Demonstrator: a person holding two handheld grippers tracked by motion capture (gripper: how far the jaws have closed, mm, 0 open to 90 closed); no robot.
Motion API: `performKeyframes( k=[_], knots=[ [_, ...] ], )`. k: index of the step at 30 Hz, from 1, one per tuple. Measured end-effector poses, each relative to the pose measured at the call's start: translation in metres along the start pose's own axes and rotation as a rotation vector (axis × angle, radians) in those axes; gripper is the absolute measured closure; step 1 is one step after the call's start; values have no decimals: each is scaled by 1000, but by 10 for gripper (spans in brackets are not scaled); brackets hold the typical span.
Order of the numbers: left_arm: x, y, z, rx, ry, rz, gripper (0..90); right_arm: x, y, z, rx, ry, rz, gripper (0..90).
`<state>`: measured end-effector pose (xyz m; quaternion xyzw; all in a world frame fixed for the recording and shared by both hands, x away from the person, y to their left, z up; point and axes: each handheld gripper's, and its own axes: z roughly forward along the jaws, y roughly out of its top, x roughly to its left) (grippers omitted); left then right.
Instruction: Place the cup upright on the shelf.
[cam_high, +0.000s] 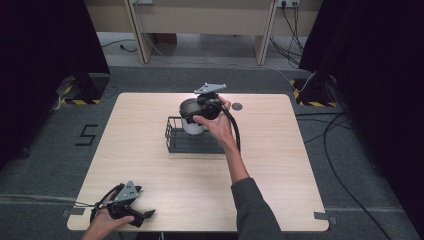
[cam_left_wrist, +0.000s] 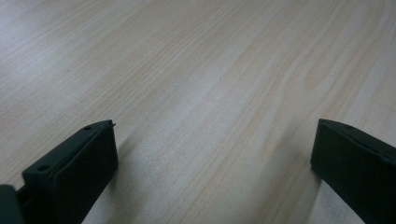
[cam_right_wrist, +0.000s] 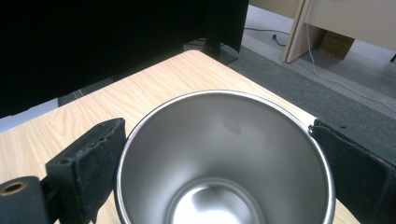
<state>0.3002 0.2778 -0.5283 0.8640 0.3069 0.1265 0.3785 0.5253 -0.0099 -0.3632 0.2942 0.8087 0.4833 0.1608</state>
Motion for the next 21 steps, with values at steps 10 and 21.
performKeyframes(
  k=[10, 21],
  knots=[
    [0, 0, 0, 0, 0, 0, 0, 3, -8, 8, 33, 18, -2, 61],
    [0, 0, 0, 0, 0, 1, 0, 2, -28, 26, 123, 26, -15, 55]
  ],
)
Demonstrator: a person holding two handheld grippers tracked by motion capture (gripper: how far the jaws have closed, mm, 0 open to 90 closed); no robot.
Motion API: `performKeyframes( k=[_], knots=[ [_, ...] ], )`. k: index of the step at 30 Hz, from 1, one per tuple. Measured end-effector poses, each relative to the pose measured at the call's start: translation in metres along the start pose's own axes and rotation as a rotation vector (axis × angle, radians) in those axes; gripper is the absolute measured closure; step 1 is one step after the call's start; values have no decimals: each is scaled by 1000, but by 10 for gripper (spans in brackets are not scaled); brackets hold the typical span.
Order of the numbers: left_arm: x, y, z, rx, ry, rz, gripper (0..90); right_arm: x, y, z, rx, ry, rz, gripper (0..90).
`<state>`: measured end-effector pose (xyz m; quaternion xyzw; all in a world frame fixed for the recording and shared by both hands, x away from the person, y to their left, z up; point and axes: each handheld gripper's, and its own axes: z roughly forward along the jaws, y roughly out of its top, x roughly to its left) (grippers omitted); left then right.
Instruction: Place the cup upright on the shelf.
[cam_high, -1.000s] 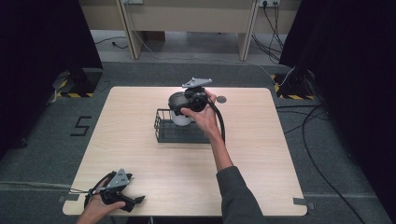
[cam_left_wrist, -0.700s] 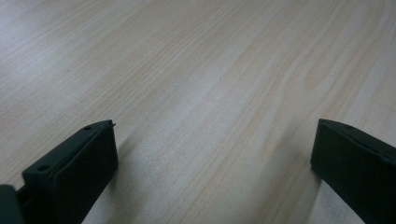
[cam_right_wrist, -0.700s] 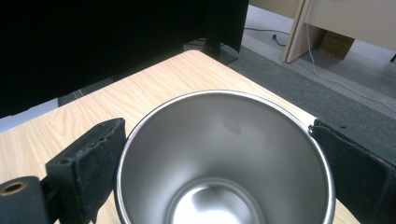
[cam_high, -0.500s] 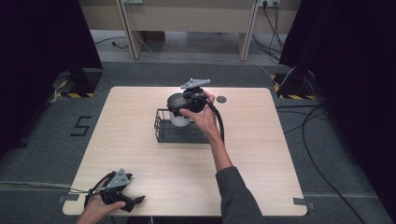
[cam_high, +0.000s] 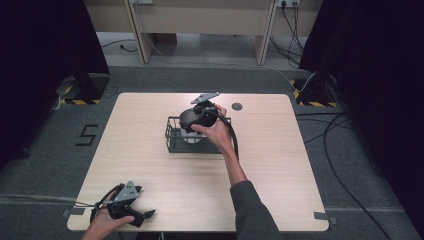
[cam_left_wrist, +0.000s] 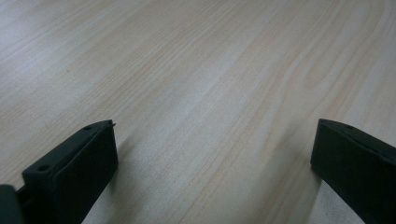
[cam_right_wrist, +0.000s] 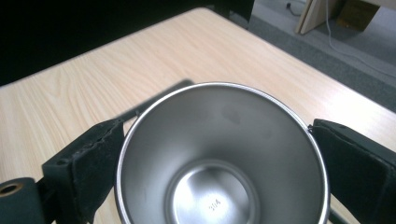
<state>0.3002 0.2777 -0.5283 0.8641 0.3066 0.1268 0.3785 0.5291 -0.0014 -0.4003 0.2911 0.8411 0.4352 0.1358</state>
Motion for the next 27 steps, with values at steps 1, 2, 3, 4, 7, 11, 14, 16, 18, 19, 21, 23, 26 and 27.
performKeyframes(
  k=[1, 2, 3, 4, 7, 11, 14, 16, 18, 19, 21, 23, 26, 27],
  knots=[
    [0, 0, 0, 0, 0, 1, 0, 0, -1, 0, -10, 0, 5, 55],
    [0, 0, 0, 0, 0, 0, 0, 0, -1, 0, -13, 0, 8, 55],
    [0, 0, 0, 0, 0, 0, 0, 0, -1, 0, -14, -3, 10, 55],
    [0, 0, 0, 0, 0, 0, 0, 0, -1, 0, -11, -6, 11, 55],
    [0, 0, 0, 0, 0, 0, 0, 1, 0, -1, -11, -19, -5, 48],
    [0, 0, 0, -1, 0, -1, 0, 2, 3, -7, -70, -11, 10, 96],
    [0, 0, 0, -1, 0, -1, 0, 3, 8, -11, -90, -33, 11, 162],
    [0, 0, 0, 0, 0, 0, 0, 2, 10, -16, -96, -51, 20, 172],
    [0, 0, 0, 0, 0, 0, 0, 2, 10, -18, -103, -51, 28, 195],
    [0, 0, 0, -1, 0, -1, 0, 1, 10, -20, -109, -50, 31, 135],
    [0, 0, 0, -1, 0, 0, 0, 1, 9, -23, -117, -50, 38, 139],
    [0, 0, 0, 0, 0, 0, 0, 0, 8, -27, -131, -38, 53, 154],
    [0, 0, 0, 0, 0, 0, 0, 0, 5, -33, -145, -34, 58, 161],
    [0, 0, 0, 0, 0, 0, 0, 0, 4, -35, -150, -35, 59, 140]
  ],
)
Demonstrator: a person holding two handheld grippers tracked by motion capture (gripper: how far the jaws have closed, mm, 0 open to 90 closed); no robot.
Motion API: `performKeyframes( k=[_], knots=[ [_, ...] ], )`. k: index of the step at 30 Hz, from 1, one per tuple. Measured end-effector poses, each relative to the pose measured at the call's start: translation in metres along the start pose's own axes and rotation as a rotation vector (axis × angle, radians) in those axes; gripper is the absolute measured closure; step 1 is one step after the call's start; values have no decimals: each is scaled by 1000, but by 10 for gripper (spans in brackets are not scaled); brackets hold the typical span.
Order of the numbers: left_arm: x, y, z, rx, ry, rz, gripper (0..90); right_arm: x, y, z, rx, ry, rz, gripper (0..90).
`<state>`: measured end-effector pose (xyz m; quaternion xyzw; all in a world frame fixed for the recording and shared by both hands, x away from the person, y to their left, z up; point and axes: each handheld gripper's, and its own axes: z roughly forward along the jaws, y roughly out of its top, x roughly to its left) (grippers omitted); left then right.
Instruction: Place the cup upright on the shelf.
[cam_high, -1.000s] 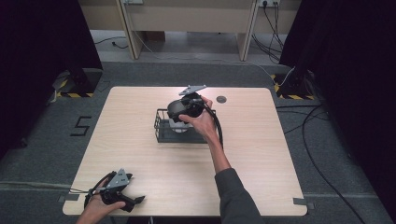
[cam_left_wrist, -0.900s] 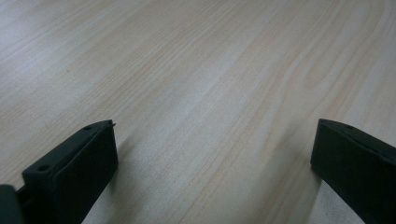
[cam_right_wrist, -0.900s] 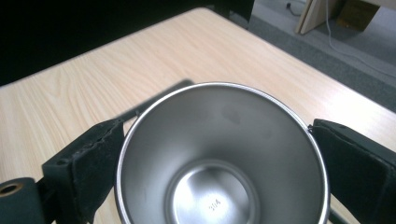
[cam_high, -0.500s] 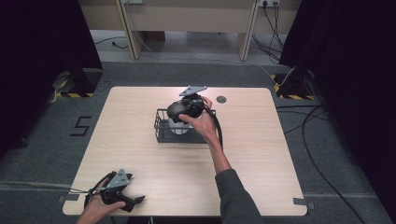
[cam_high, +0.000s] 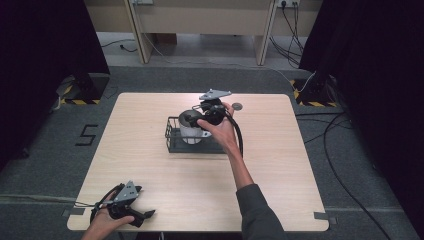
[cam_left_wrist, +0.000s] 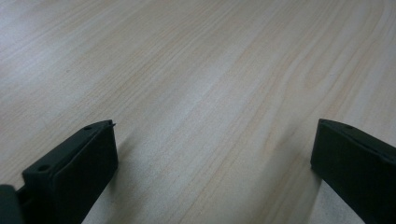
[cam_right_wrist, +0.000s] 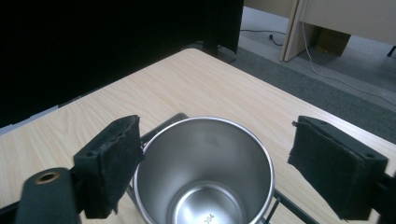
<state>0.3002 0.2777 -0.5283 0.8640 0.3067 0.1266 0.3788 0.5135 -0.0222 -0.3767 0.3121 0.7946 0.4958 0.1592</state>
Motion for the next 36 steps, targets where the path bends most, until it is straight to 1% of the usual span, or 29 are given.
performKeyframes(
  k=[1, 3, 10, 23, 29, 36],
  knots=[
    [0, 0, 0, 0, 0, 0, 0, 0, -1, -2, -3, 0, 4, 157],
    [0, 0, 0, 0, 0, 0, 0, 1, -2, -6, -10, -1, 15, 152],
    [0, 0, 0, 0, 0, 0, 0, 3, -7, -18, -27, -10, 18, 153],
    [0, 0, 0, -1, 0, -1, 0, 9, -19, -35, -42, -7, 22, 153],
    [0, 0, 0, -1, 0, -1, 0, 14, -24, -46, -55, -2, 16, 153],
    [0, 0, 0, -3, 1, -2, 0, 17, -35, -61, -66, 0, 28, 154]
  ],
)
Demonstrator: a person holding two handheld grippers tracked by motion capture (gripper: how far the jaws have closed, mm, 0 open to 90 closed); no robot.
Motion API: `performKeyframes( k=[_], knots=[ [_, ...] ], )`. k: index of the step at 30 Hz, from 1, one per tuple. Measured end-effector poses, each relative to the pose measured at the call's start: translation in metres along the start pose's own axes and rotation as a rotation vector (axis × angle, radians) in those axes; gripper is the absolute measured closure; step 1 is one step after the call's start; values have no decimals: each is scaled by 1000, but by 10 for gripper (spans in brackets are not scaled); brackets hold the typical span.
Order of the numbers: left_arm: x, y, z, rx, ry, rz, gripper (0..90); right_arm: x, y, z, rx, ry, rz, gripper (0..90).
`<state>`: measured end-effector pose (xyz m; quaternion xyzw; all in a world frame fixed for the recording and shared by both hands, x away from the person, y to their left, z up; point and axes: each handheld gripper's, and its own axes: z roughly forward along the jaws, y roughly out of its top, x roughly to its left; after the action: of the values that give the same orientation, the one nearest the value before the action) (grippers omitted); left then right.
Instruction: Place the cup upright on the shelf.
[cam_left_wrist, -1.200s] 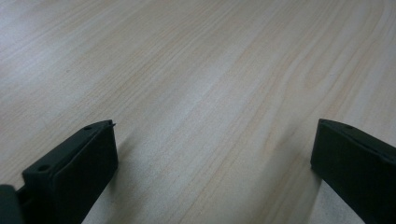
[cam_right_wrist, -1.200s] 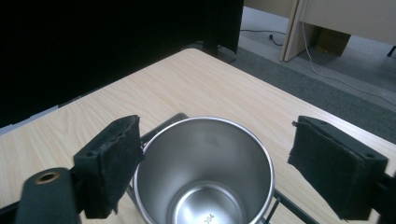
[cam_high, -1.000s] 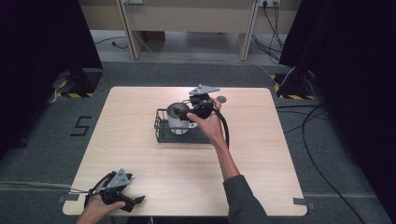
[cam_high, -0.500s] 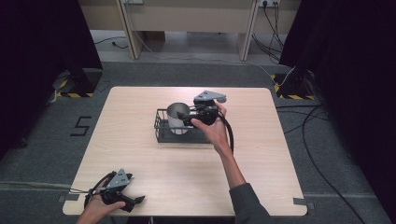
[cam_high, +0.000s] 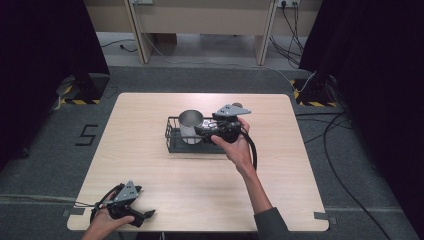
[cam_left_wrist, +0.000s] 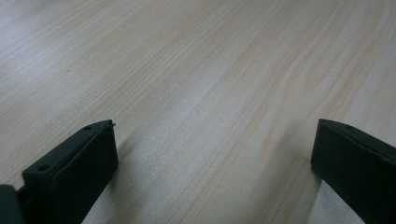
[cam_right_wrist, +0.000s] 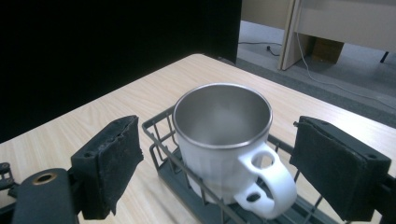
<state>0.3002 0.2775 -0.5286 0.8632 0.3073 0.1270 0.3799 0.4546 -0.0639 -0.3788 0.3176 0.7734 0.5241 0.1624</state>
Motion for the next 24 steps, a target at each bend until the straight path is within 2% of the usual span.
performKeyframes(
  k=[11, 18, 24],
  knots=[
    [0, 0, 0, 1, 1, 2, 0, 0, -25, -27, -14, -5, 26, 155],
    [0, 0, 0, 3, 2, 3, 0, -2, -45, -42, -17, -28, 44, 158],
    [0, 0, 0, 4, 1, 1, 0, -1, -57, -51, -13, -38, 40, 159]
  ],
)
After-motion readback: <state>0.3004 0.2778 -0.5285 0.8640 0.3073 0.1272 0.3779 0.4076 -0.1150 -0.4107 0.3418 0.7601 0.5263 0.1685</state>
